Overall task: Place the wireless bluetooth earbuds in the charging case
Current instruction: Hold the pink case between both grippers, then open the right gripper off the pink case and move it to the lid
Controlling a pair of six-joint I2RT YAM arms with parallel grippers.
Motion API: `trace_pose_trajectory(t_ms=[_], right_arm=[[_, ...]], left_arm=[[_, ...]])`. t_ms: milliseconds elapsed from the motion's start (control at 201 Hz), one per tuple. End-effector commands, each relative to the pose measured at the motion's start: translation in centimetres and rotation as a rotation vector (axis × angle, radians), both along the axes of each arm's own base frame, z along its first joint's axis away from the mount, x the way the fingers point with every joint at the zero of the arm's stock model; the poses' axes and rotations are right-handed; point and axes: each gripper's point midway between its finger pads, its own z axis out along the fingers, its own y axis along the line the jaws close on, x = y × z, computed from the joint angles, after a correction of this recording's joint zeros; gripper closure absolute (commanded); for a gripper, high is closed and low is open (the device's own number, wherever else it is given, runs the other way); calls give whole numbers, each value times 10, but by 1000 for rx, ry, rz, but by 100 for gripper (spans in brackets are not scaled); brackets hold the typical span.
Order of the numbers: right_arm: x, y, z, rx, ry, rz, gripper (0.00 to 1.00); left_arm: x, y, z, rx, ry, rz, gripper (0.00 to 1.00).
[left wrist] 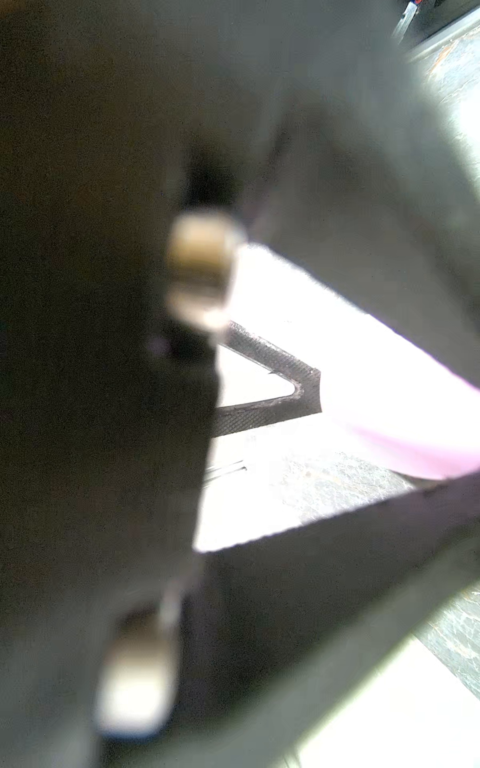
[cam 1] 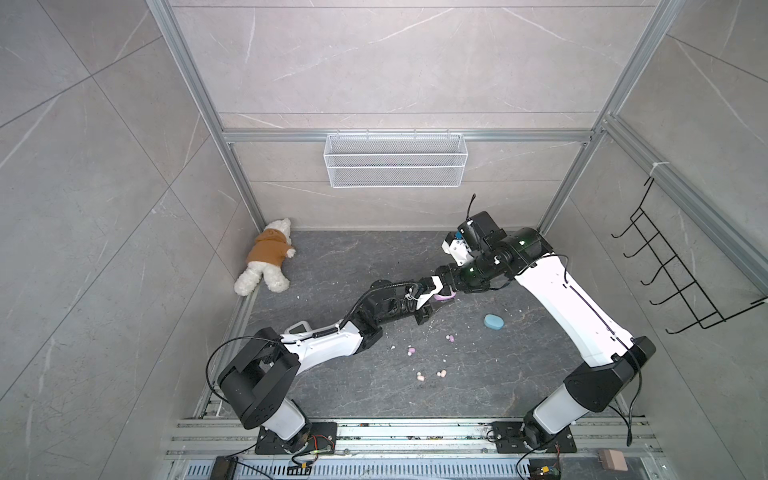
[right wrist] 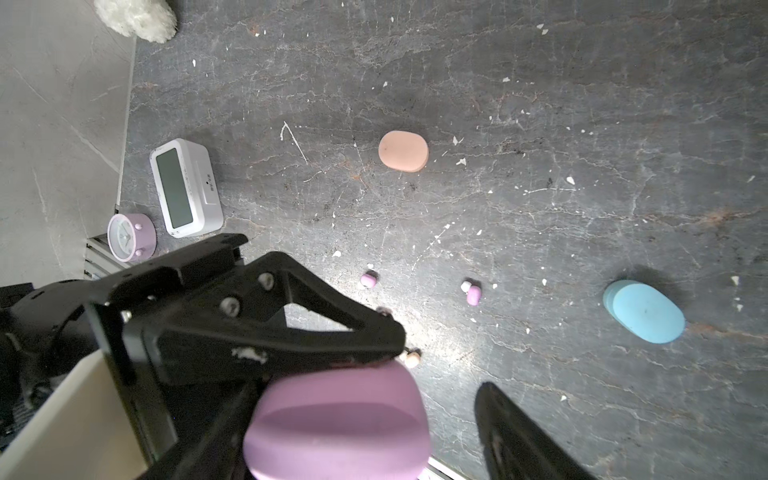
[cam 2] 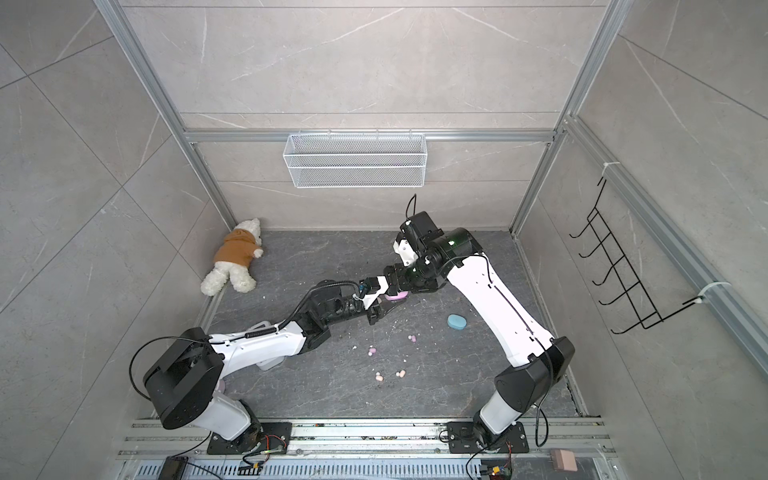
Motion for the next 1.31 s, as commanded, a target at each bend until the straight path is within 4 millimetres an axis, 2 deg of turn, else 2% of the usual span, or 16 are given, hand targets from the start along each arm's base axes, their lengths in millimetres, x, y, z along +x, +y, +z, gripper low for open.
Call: trace_pose_trajectory(t_ms=[0, 543, 826, 901, 1060, 1235, 1304], right_arm=[[-1, 5, 17, 41, -49, -10, 14], [-1, 1, 31, 85, -71, -28, 12], [-2, -12, 36, 86, -79, -48, 11], [-2, -23, 32, 44, -72, -67, 11], [-3, -49, 35, -12, -108, -78, 11], [-15, -70, 42, -128, -202, 39, 15], [-21, -70, 49, -113, -269, 92, 16]], left_arm=[[-12, -3, 9, -6, -3, -36, 85], [-11, -2, -1, 11, 20, -29, 86], [-10, 6, 0, -1, 41, -6, 87], [-10, 10, 2, -11, 56, 1, 87], [-25, 20, 17, -27, 98, -34, 88], [-50, 33, 37, -3, 167, -102, 89], [-57, 38, 37, 24, 201, -122, 89]])
